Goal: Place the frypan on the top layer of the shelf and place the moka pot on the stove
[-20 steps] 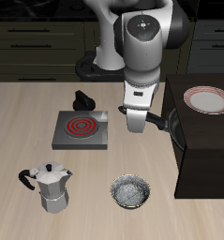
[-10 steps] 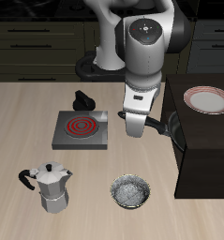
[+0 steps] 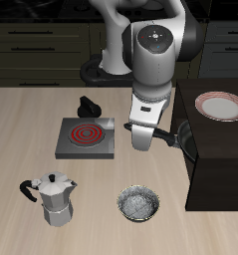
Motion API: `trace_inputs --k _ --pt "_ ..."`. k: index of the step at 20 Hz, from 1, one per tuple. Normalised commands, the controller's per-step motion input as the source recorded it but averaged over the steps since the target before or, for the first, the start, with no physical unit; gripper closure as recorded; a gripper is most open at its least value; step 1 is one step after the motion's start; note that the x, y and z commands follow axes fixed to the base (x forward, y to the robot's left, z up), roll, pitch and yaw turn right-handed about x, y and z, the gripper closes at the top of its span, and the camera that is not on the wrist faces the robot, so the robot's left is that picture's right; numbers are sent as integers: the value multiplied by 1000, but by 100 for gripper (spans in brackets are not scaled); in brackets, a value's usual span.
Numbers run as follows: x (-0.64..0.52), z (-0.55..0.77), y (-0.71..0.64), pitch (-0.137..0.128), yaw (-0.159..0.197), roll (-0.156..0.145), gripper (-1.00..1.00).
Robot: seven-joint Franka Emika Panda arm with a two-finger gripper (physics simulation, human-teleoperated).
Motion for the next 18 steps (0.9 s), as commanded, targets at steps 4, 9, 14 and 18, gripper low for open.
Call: trace_inputs --k 4,9,14,18 --pt "103 -155 -8 19 -20 -31 -100" --pt "44 -82 36 34 -69 -12 -100" --pt "13 48 8 -24 -54 -12 -100" --pt "30 107 -63 -20 -45 -17 -100"
